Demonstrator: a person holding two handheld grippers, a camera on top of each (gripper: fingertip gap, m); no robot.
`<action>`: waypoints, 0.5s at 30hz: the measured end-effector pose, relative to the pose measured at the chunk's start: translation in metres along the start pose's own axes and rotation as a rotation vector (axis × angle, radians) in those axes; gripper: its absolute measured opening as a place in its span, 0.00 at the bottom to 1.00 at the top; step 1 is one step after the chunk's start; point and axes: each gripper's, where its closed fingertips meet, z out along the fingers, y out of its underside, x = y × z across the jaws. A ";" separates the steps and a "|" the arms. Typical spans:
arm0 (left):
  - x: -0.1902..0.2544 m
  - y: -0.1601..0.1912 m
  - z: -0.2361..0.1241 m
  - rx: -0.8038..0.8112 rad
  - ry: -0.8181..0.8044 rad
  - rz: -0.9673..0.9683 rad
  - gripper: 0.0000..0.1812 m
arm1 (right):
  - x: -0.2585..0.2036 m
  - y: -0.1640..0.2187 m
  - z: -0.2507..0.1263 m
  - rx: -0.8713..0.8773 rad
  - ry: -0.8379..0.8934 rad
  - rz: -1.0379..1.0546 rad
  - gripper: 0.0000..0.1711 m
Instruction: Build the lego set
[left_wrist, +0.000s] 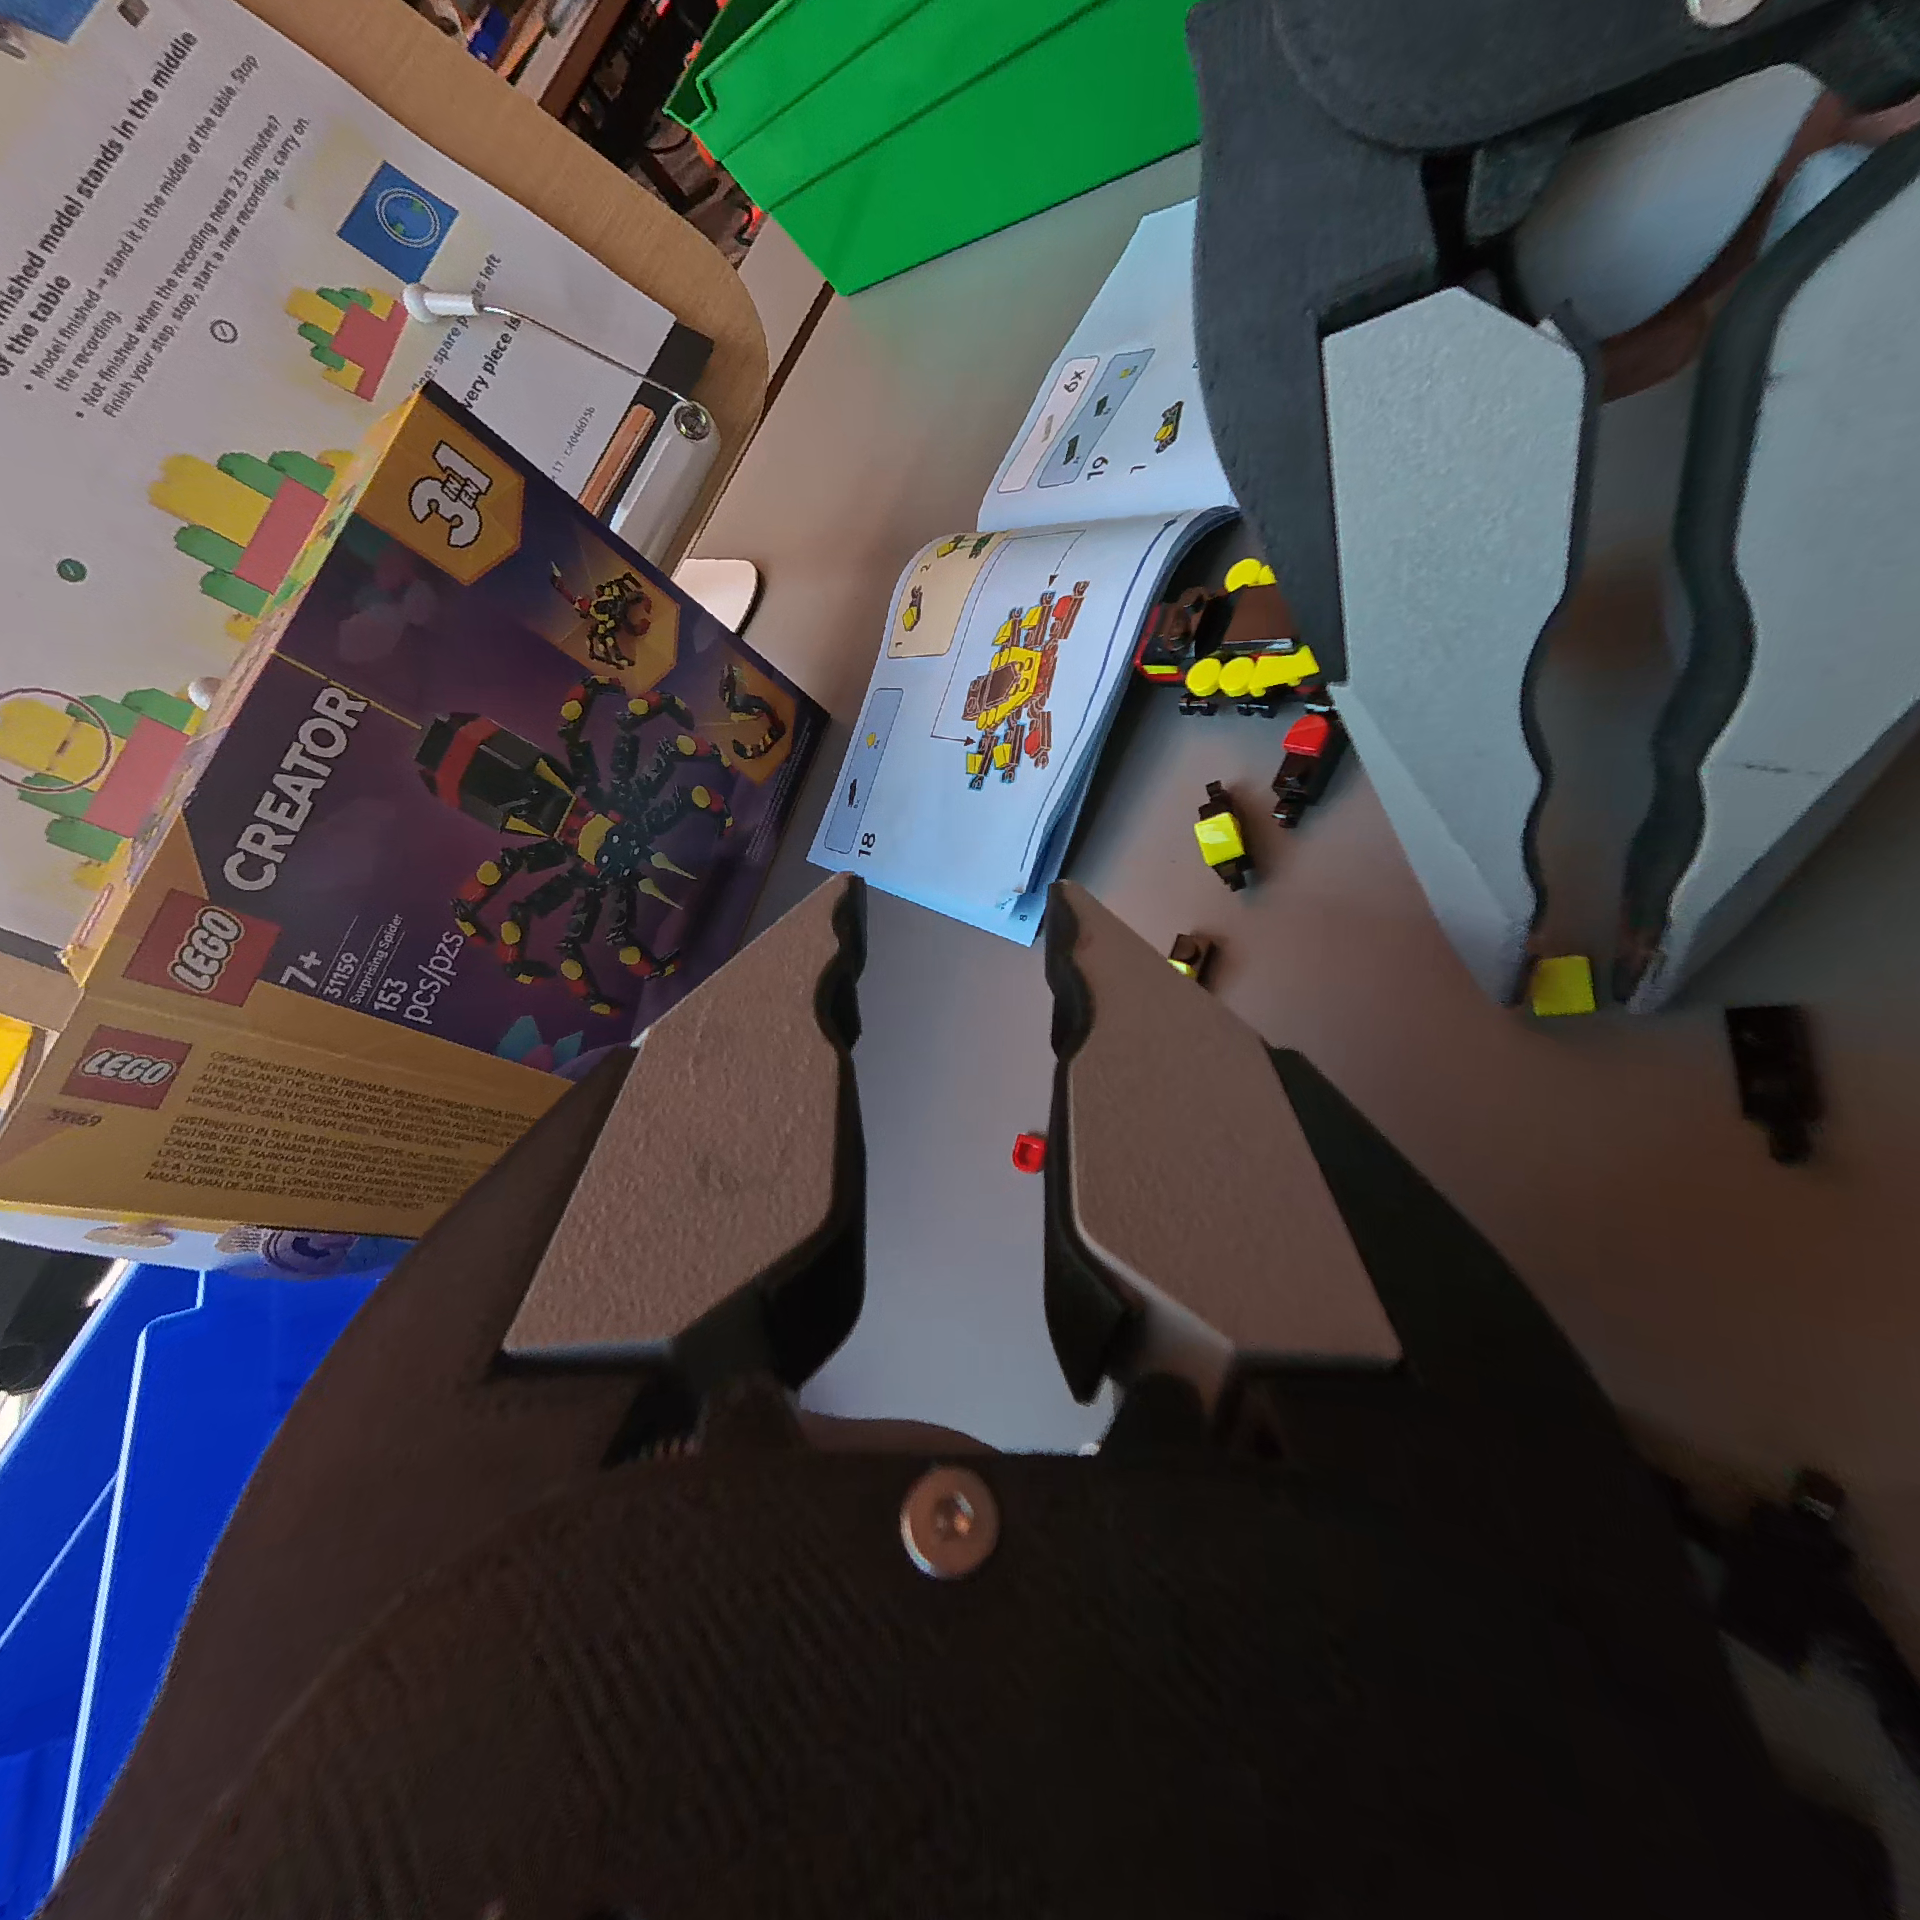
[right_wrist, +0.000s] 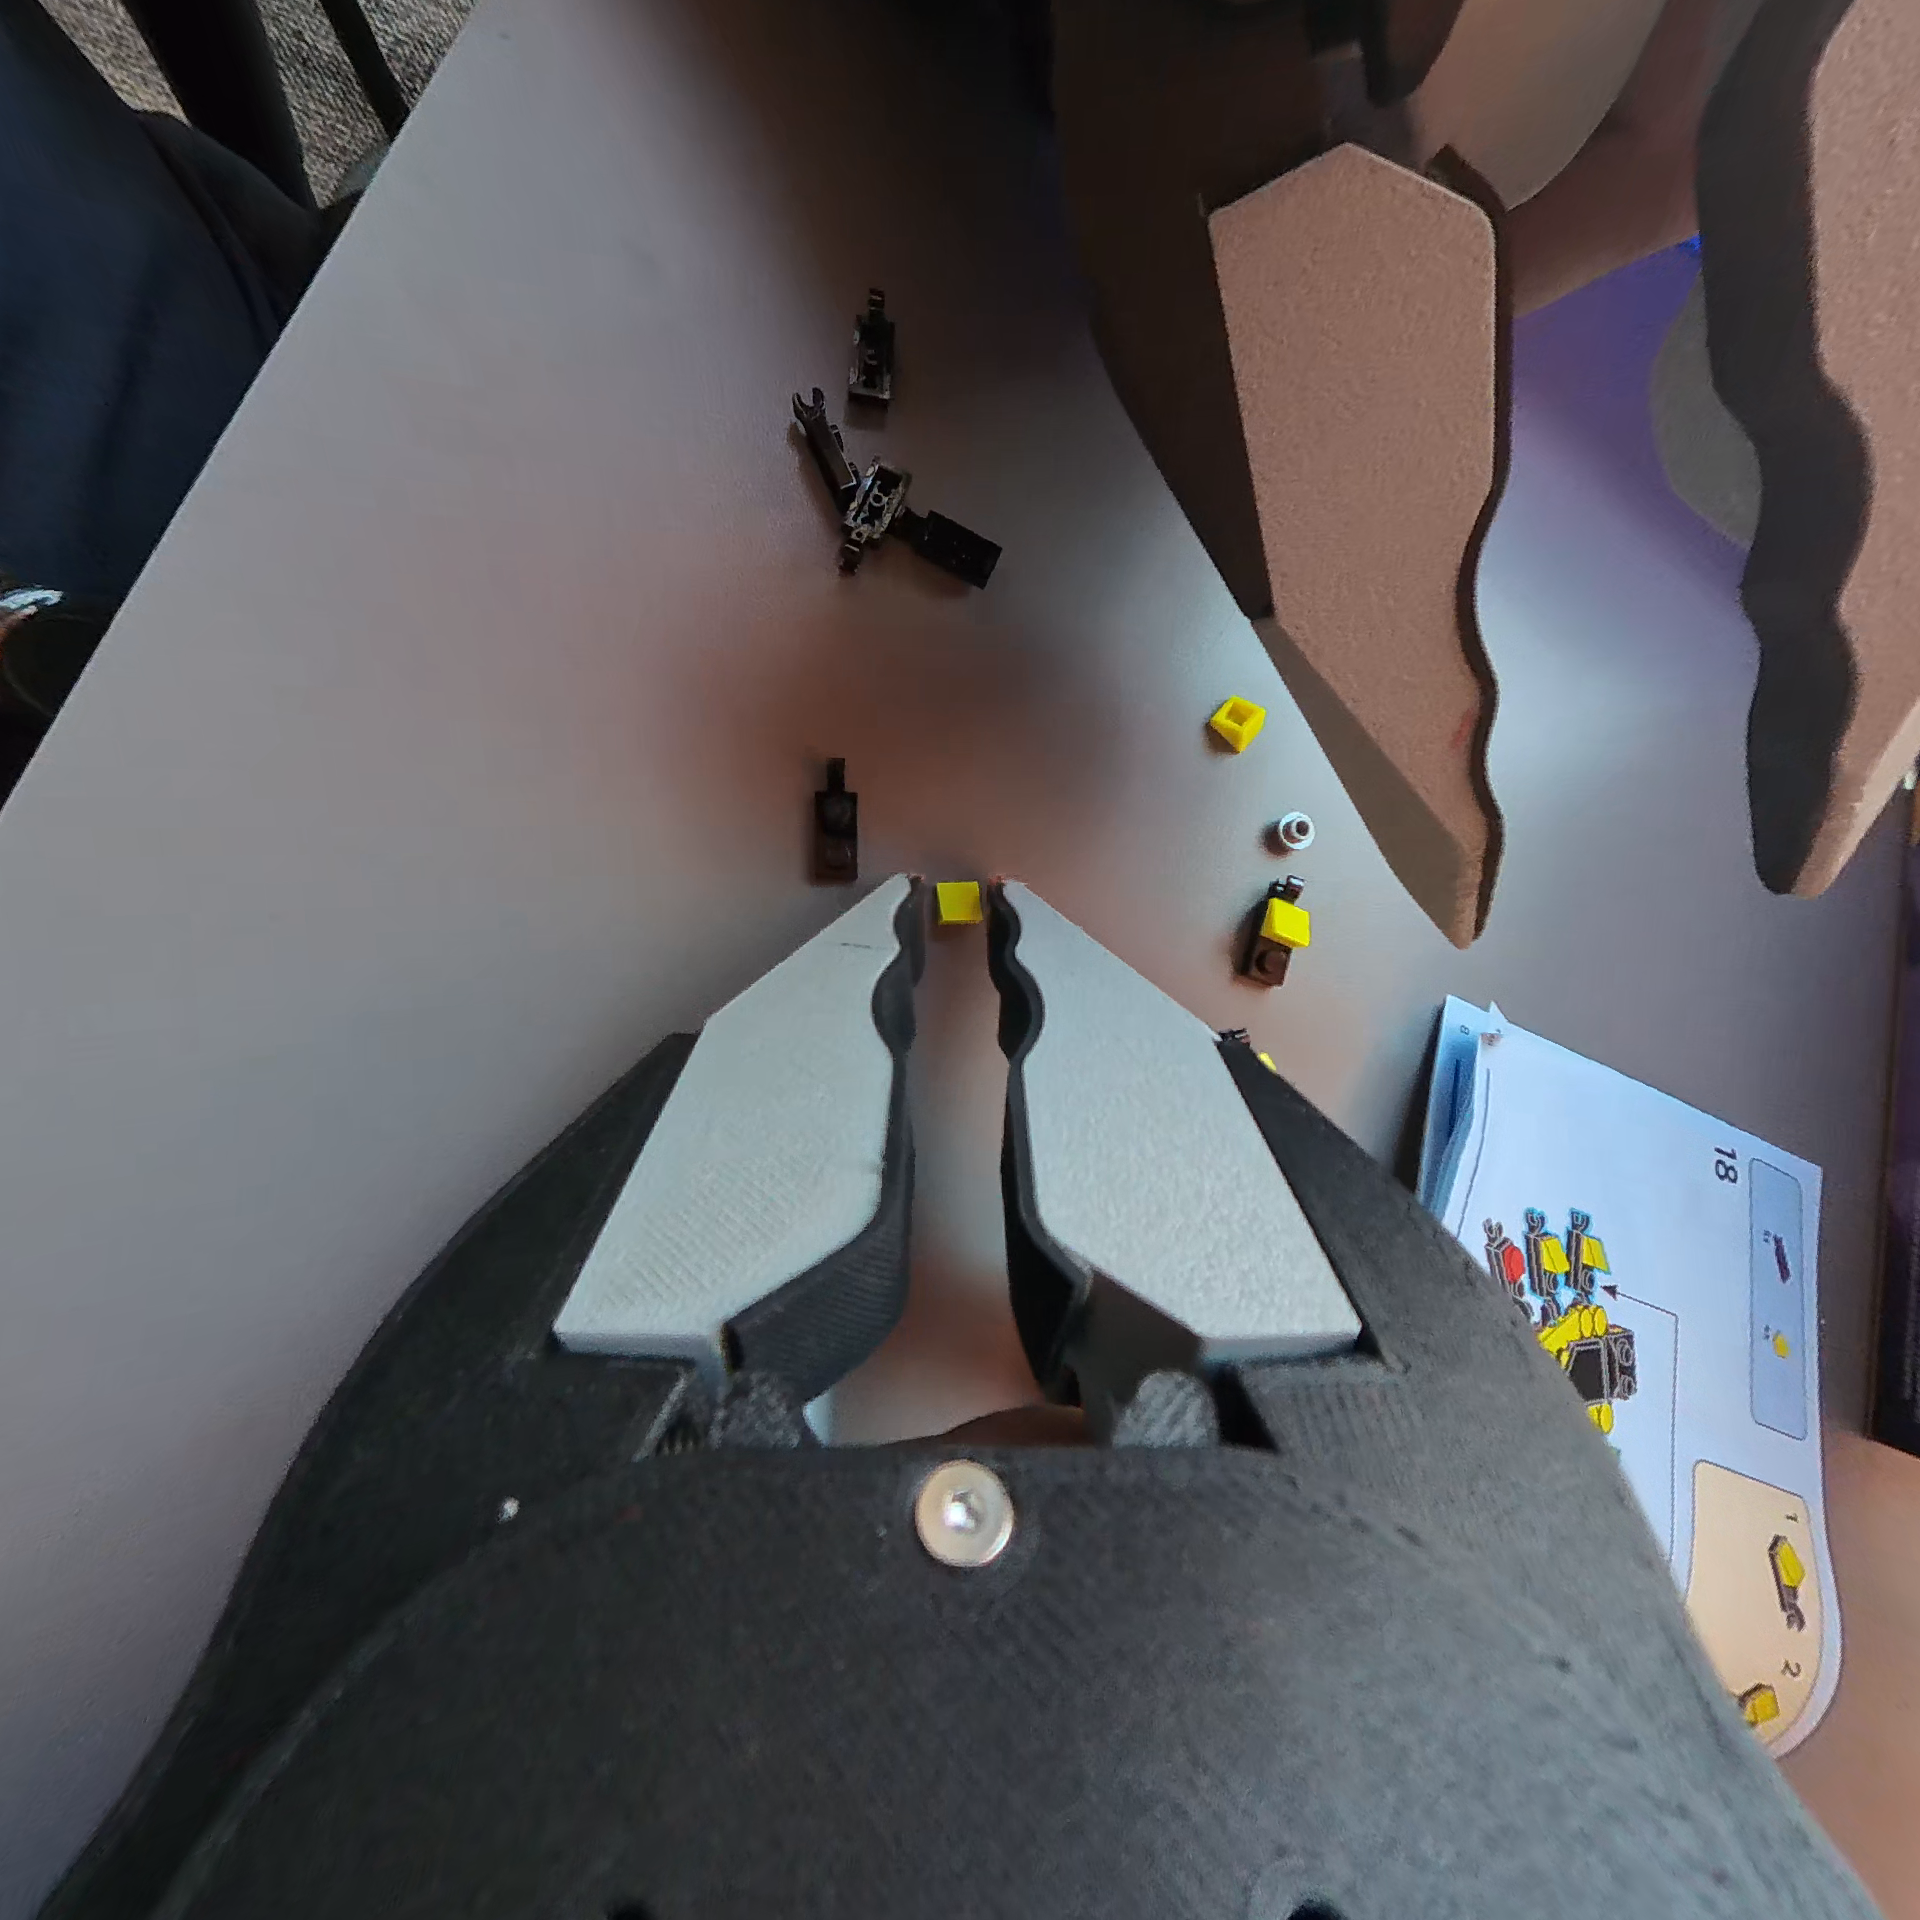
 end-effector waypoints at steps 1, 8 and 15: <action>0.000 0.000 0.000 -0.001 -0.002 0.004 0.18 | 0.000 0.000 0.000 0.001 0.001 0.001 0.04; -0.002 0.000 -0.001 -0.001 -0.009 0.002 0.18 | 0.001 0.002 -0.001 -0.002 0.001 0.009 0.04; -0.003 0.000 -0.002 0.000 -0.015 0.005 0.18 | 0.000 0.001 0.001 0.001 0.001 0.014 0.03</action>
